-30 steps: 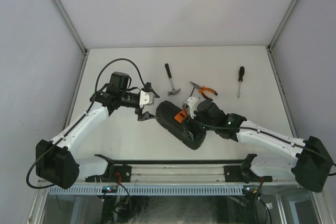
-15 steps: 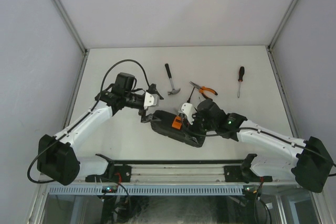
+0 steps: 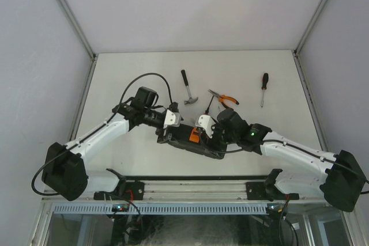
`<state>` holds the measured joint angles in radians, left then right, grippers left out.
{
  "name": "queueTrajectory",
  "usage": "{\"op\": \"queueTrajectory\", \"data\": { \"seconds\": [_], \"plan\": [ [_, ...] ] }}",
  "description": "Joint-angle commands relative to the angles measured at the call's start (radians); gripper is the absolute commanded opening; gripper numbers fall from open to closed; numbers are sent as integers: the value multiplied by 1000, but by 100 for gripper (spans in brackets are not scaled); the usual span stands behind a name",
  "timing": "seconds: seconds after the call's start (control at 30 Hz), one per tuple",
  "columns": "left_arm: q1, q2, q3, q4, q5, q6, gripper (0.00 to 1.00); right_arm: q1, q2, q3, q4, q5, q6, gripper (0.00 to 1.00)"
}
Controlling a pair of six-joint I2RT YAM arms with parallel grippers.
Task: Sort the tools into containers
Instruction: Open the storage box at the center of the board.
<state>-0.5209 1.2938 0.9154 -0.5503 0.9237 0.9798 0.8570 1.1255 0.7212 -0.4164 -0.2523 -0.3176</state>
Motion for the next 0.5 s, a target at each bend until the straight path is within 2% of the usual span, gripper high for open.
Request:
{"op": "queueTrajectory", "data": {
  "seconds": [0.0, 0.17, 0.33, 0.4, 0.47],
  "plan": [
    [-5, -18, -43, -6, -22, 6, 100, -7, -16, 43, 13, 7, -27, 40],
    [-6, 5, -73, 36, -68, -7, 100, -6, -17, 43, 29, -10, -19, 41],
    [-6, 29, -75, 36, -46, 7, 100, 0, -15, 38, 52, -28, -14, 42],
    [-6, 36, -76, 45, -47, 7, 97, 1, -14, 35, 56, -32, -14, 43],
    [-6, 41, -77, 58, -51, 5, 91, 0, -15, 34, 60, -33, -13, 43]
  ]
}}
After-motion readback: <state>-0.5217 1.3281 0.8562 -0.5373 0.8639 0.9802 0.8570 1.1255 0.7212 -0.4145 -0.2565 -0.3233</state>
